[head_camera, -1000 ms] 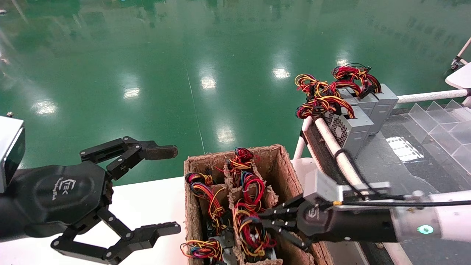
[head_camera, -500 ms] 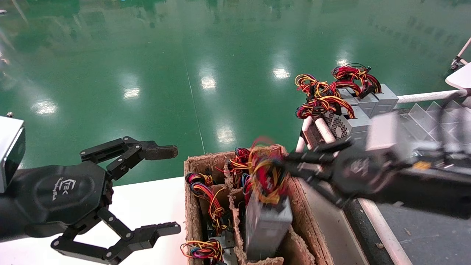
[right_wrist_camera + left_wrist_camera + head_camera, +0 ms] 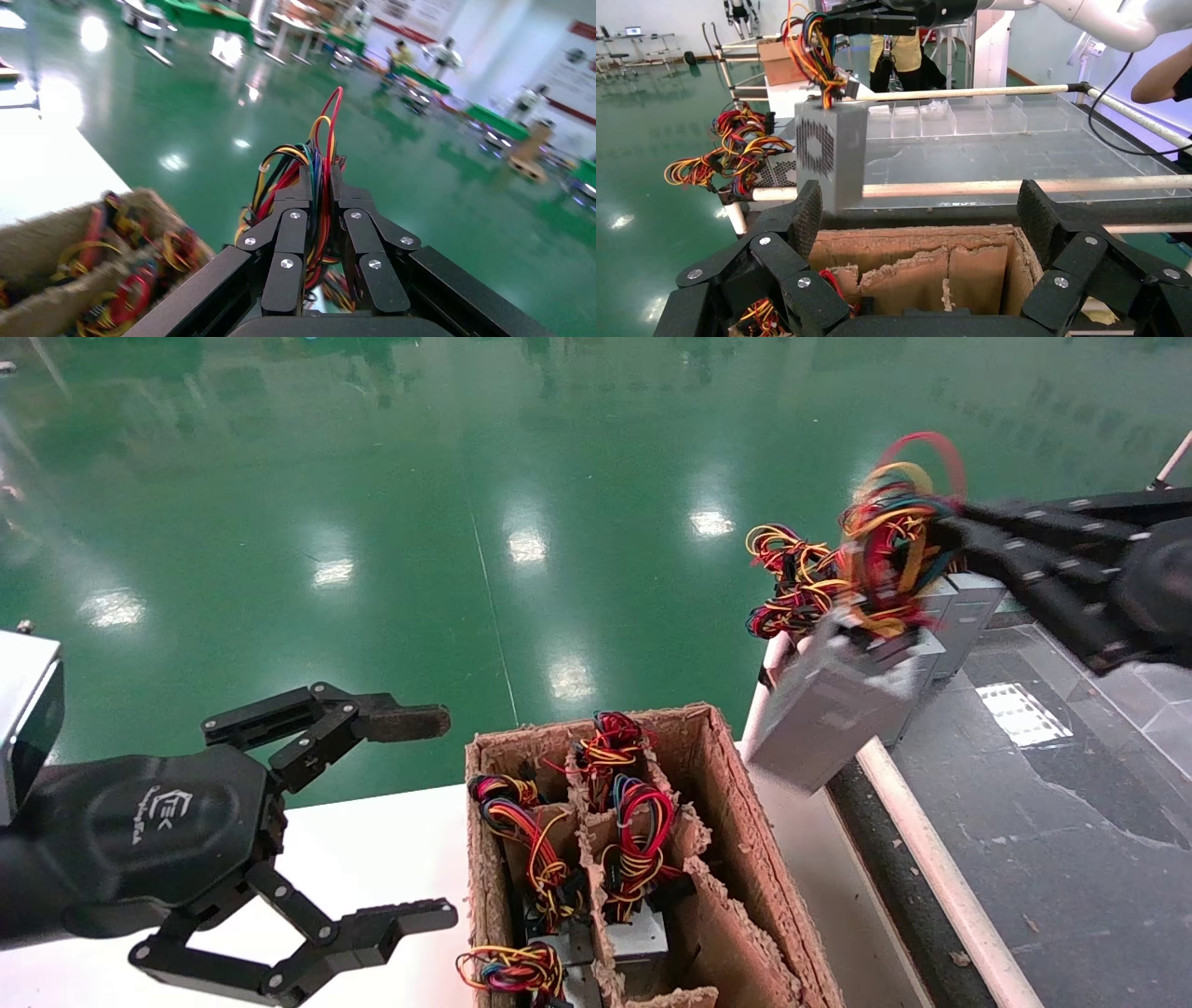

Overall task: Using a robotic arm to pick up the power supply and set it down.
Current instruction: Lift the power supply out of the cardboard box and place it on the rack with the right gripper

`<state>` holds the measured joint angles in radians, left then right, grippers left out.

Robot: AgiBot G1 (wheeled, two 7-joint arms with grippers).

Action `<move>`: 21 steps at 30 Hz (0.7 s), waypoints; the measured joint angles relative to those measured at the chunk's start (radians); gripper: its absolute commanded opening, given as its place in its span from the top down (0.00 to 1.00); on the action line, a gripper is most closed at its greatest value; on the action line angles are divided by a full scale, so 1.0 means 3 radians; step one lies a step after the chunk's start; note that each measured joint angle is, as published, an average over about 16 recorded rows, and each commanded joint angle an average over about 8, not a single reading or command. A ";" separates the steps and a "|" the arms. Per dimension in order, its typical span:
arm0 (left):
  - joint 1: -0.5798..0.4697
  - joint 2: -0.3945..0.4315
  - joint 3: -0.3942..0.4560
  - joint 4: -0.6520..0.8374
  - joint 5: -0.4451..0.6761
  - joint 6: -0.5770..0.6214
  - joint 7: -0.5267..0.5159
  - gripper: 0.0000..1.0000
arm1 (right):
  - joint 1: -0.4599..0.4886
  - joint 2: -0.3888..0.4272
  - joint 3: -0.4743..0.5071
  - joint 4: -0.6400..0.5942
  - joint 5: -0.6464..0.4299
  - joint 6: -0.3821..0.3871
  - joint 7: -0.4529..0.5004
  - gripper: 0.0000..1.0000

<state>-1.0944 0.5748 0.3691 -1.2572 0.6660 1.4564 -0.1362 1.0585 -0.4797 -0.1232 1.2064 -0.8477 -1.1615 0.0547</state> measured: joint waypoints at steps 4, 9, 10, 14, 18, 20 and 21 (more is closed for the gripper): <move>0.0000 0.0000 0.0000 0.0000 0.0000 0.0000 0.0000 0.00 | -0.0092 0.0133 0.0116 -0.0154 0.0031 0.0053 -0.0085 1.00; 0.0000 0.0000 0.0000 0.0000 0.0000 0.0000 0.0000 0.00 | -0.0196 0.0263 0.0214 -0.0392 0.0037 0.0078 -0.0193 1.00; 0.0000 0.0000 0.0000 0.0000 0.0000 0.0000 0.0000 0.00 | -0.0215 0.0283 0.0227 -0.0441 0.0032 0.0082 -0.0218 1.00; 0.0000 0.0000 0.0000 0.0000 0.0000 0.0000 0.0000 0.00 | -0.0269 0.0333 0.0250 -0.0637 -0.0014 0.0107 -0.0311 1.00; 0.0000 0.0000 0.0000 0.0000 0.0000 0.0000 0.0000 0.00 | -0.0259 0.0333 0.0225 -0.0829 -0.0097 0.0142 -0.0380 1.00; 0.0000 0.0000 0.0000 0.0000 0.0000 0.0000 0.0000 0.00 | -0.0225 0.0314 0.0197 -0.0921 -0.0149 0.0157 -0.0406 1.00; 0.0000 0.0000 0.0000 0.0000 0.0000 0.0000 0.0000 0.00 | -0.0200 0.0300 0.0179 -0.0967 -0.0179 0.0163 -0.0419 1.00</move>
<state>-1.0944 0.5748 0.3693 -1.2572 0.6659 1.4564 -0.1362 0.9986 -0.3898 -0.0695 0.9163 -0.9014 -1.1125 -0.0709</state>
